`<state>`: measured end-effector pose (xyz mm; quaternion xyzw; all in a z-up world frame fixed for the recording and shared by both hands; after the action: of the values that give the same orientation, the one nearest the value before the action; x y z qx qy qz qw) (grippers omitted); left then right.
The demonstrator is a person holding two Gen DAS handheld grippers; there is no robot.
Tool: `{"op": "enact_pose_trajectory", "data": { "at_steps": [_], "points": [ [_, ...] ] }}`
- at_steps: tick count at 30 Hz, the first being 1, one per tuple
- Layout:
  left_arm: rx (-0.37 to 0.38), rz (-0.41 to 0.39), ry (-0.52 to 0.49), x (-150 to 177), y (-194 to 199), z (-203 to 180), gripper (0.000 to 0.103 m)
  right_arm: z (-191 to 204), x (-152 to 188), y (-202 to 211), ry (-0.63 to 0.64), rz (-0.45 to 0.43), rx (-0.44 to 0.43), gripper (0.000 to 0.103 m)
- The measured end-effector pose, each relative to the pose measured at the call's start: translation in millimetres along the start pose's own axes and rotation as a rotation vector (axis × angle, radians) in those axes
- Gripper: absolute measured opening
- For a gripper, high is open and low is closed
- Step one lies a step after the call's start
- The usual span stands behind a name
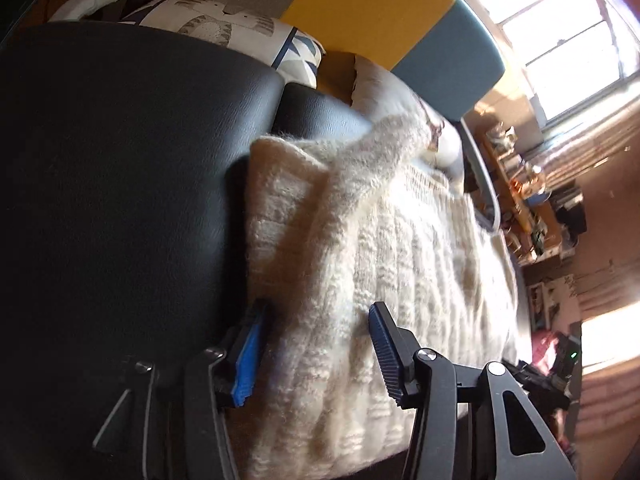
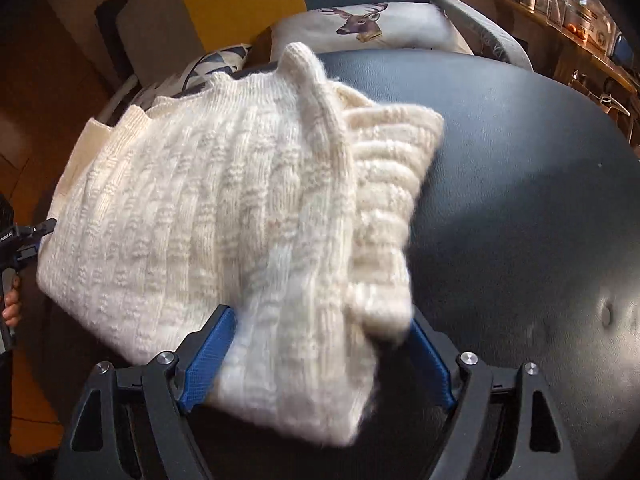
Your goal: Fold clothes
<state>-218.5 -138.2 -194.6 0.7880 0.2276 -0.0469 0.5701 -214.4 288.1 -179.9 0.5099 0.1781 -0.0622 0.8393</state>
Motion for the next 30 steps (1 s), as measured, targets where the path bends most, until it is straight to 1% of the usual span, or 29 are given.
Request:
{"op": "enact_pose_trajectory", "data": {
  "at_steps": [5,8,9,10,11,12,14,17,18,19,21,24,25,26,28,30],
  "points": [
    [-0.033,-0.003,0.001,52.0,24.5,19.0,0.047,2.6,62.6,21.2,0.002,0.076,0.017,0.086],
    [-0.053,-0.008,0.004,84.1,40.2,31.7,0.047,10.3,101.4,33.9,0.072,0.163,0.074,0.085],
    [-0.057,-0.009,0.010,93.5,44.9,36.3,0.047,13.1,114.2,38.3,0.097,0.193,0.095,0.079],
    [-0.050,-0.010,0.030,96.9,48.0,42.1,0.047,15.8,122.0,44.9,0.102,0.214,0.093,0.071],
    [-0.052,-0.023,0.047,97.2,51.9,45.9,0.047,19.1,122.6,54.4,0.099,0.207,0.075,0.071],
    [-0.055,-0.036,0.063,97.5,55.9,49.7,0.047,23.4,115.5,66.4,0.108,0.167,0.060,0.072],
    [-0.061,-0.049,0.070,95.1,57.4,49.6,0.047,32.2,86.4,88.7,0.151,0.050,0.048,0.073],
    [-0.071,-0.055,0.054,88.5,53.1,41.8,0.049,54.7,31.8,99.1,0.241,-0.109,0.002,0.073],
    [-0.075,-0.056,0.048,86.3,51.7,39.2,0.049,65.4,12.6,94.6,0.271,-0.138,-0.033,0.073],
    [-0.078,-0.058,0.043,84.1,50.2,36.6,0.049,72.6,-5.1,82.3,0.298,-0.132,-0.040,0.073],
    [-0.086,-0.062,0.032,79.6,47.4,31.4,0.049,83.0,-39.0,53.6,0.347,-0.101,-0.026,0.073],
    [-0.096,-0.068,0.016,73.0,43.1,23.5,0.050,84.6,-65.7,10.1,0.360,-0.014,0.043,0.073],
    [-0.100,-0.070,0.011,70.7,41.7,20.9,0.050,79.1,-68.5,-8.2,0.352,0.034,0.060,0.073],
    [-0.103,-0.072,0.006,68.5,40.3,18.3,0.050,74.3,-64.3,-25.1,0.335,0.097,0.073,0.073],
    [-0.109,-0.073,-0.008,65.9,38.0,14.4,0.050,63.8,-45.1,-42.1,0.260,0.172,0.046,0.073],
    [-0.092,-0.058,-0.048,79.0,40.0,16.8,0.048,56.8,-25.4,-33.0,0.187,0.156,-0.025,0.073]
  ]
}}
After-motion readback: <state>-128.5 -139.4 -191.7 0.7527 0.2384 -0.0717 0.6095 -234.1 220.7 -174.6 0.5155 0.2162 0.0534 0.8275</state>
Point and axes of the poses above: each gripper's, at about its wrist camera, not at the fingertips, and y roughly against the way its jaws point, z to its left, x to its underside, the point moved 9 cm from there along -y, roughly the way its jaws point, and after that the axes turned 13 degrees about -x, right-handed, at the moved point
